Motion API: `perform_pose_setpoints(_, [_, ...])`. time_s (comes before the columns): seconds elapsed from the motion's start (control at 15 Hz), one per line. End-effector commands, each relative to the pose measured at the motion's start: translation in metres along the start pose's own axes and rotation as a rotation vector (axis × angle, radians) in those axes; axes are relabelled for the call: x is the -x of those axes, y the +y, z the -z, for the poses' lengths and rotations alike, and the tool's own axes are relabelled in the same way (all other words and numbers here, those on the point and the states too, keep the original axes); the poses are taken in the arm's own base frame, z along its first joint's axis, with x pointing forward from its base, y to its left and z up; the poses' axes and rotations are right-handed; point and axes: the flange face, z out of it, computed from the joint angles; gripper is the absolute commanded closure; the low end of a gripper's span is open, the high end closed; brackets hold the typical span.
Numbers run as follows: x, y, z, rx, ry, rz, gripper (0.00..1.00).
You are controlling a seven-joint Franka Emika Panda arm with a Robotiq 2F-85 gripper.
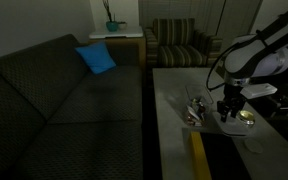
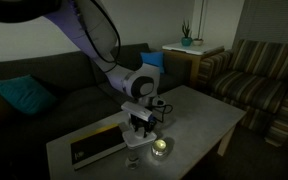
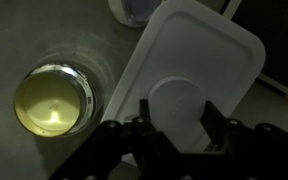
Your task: Push the button on the lid then place the lid on the table
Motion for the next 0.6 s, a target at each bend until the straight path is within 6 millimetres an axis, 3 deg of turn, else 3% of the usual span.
perform_pose_setpoints(0.0, [0.006,0.007,-0.004,-0.076,-0.009,0.041,0.71])
perform_pose_setpoints(0.53, [0.020,0.022,-0.011,-0.178,-0.085,0.025,0.71])
